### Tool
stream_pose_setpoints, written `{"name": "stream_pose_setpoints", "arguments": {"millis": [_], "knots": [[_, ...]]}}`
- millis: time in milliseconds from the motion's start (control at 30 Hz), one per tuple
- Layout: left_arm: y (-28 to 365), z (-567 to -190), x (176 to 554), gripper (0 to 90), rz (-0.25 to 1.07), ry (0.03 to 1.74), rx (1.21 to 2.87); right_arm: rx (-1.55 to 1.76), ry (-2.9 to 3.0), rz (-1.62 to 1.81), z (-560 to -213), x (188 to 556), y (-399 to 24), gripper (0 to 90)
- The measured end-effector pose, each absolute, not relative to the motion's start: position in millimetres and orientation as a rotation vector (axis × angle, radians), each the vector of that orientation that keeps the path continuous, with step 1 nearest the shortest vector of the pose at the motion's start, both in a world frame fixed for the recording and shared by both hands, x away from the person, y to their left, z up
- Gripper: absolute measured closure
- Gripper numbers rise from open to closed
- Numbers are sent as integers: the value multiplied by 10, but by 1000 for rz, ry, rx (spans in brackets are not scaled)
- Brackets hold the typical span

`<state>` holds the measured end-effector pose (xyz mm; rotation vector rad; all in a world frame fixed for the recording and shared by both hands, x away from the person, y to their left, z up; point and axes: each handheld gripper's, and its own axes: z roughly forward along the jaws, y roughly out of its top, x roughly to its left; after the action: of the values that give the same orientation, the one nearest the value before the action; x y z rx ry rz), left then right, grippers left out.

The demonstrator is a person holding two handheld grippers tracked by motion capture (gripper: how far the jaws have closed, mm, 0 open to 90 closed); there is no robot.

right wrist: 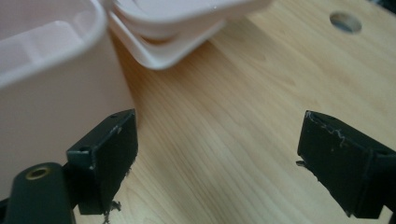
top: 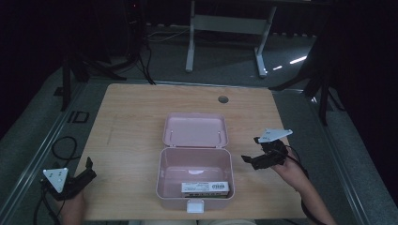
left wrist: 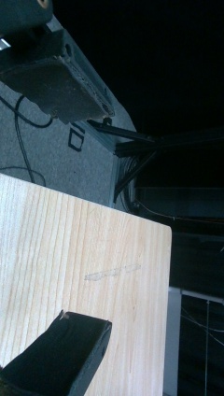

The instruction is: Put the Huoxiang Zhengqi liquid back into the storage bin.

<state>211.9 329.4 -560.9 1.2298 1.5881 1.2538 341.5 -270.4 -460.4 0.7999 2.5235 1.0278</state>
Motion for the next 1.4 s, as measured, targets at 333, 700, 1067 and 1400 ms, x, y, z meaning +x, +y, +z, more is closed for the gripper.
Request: {"name": "stream_pose_setpoints", "arguments": {"millis": [333, 700, 1067, 1400], "knots": [[3289, -5610, 2123, 20, 1257, 1586, 1234, 971, 2457, 1050, -4991, 3417, -3012, 119], [3287, -5610, 2125, 20, 1261, 1586, 1238, 1132, 2290, 1112, -5259, 3386, -3367, 120], [3274, -5612, 2133, 20, 1265, 1585, 1247, 1320, 2019, 1046, -5398, 3300, -3670, 123], [3266, -5613, 2131, 20, 1270, 1580, 1250, 1375, 1956, 1039, -5442, 3301, -3792, 128]]}}
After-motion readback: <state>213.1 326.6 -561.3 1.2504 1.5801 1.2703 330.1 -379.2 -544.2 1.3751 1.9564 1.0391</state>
